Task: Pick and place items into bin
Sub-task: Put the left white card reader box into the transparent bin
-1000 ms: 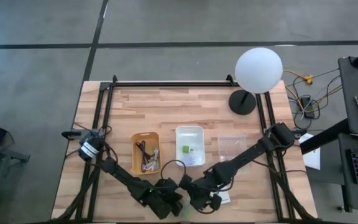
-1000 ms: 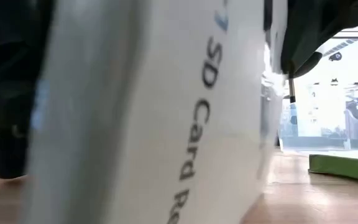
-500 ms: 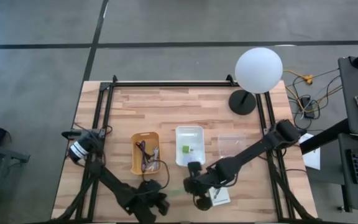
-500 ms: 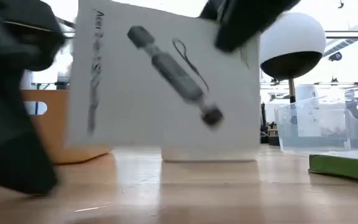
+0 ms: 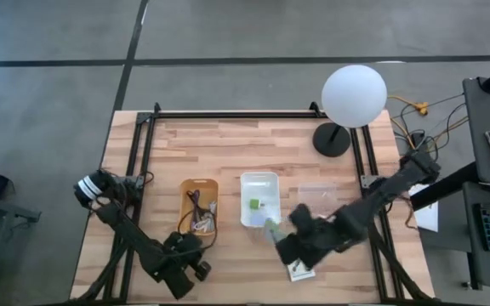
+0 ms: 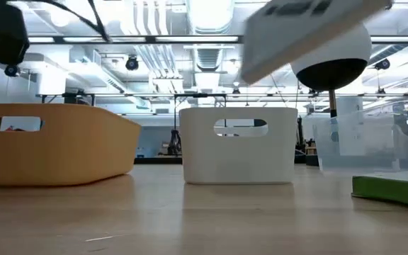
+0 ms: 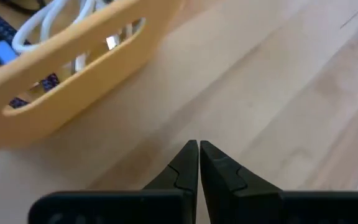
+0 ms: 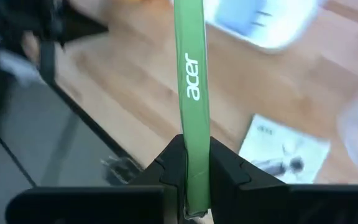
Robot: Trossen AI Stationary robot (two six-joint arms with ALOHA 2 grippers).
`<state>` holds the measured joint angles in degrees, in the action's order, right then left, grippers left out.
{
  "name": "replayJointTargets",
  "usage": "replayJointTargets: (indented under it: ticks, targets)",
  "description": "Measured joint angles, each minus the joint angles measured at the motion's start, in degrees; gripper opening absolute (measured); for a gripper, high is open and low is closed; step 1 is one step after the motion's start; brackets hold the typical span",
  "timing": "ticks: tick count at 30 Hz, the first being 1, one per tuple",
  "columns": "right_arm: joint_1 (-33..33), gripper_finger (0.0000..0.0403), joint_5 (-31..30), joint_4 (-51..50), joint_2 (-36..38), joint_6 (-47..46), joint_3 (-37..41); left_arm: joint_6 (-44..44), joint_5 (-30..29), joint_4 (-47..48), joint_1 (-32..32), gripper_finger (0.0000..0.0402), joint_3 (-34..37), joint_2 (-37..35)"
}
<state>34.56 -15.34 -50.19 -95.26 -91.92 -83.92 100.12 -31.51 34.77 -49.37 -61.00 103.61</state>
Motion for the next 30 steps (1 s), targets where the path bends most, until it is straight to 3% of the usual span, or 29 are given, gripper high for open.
replayJointTargets:
  ticks: [5, 7, 10, 17, 24, 30]
  targets:
    - [6.6, 0.0034, -9.5, -10.9, 4.6, -26.5, 0.0, 0.0, -0.1, -1.6, -0.1, 0.0, 5.2, -4.2]
    - [9.6, 0.0034, -10.7, -17.7, 5.7, -33.8, 0.0, 0.0, -0.1, -2.1, -0.1, 0.0, 6.9, -5.5]
    - [10.8, 0.0034, -5.8, -25.1, 6.0, -35.9, 0.0, -0.6, -0.2, -3.3, -0.1, 0.0, 8.2, -7.3]
    - [7.6, 0.0034, -5.3, -39.3, 5.8, -36.7, 0.9, -18.7, -0.5, -13.9, -0.1, 0.0, 6.3, -8.9]
    - [5.1, 0.0034, -5.8, -37.6, 6.0, -36.6, 5.7, -18.0, -1.8, -13.3, 0.1, 0.0, 7.3, -8.4]
    - [5.1, 0.0034, -5.5, -28.3, 6.0, -36.7, 11.7, -14.0, 0.5, -10.9, 0.2, 0.0, 8.6, -8.4]
